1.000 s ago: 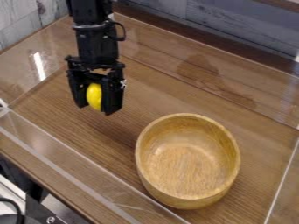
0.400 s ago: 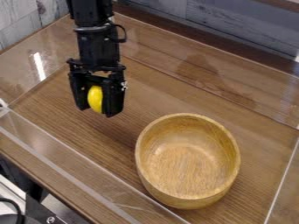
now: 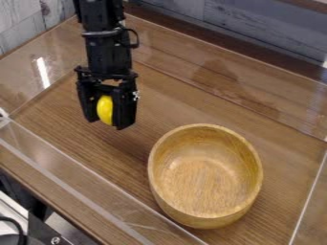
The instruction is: Remove the lemon from inside the brown bowl and put it on the table
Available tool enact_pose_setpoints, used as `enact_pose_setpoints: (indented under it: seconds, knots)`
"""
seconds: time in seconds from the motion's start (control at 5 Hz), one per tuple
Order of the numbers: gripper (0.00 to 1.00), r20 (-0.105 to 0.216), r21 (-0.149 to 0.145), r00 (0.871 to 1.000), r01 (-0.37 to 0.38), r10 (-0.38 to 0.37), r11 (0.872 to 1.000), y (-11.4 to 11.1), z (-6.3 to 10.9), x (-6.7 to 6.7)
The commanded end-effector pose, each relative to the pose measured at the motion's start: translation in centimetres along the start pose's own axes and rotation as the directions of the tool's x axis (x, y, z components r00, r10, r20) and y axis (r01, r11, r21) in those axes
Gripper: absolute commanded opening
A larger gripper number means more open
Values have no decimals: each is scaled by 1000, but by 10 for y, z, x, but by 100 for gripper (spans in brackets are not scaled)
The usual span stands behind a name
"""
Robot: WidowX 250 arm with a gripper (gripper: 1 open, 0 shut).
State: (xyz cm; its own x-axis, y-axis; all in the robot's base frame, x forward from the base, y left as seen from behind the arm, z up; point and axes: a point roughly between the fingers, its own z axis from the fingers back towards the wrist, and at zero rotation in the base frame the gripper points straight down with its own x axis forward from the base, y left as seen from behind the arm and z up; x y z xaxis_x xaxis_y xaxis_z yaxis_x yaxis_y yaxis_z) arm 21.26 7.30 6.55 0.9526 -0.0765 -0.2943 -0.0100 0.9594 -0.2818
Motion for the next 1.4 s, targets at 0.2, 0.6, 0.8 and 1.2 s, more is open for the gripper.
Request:
enact_pose_setpoints:
  seconds: [0.2,0.6,0.8,1.2]
  knots:
    - [100,30,14,999,22,-22,1000,-1,10,6]
    - [100,20,8,999,27,-27,1000,-1,7,7]
    - [100,15,6,999,30,-30,1000,-1,6,8]
    - [100,4,1,999,35,-35,999,-1,4,8]
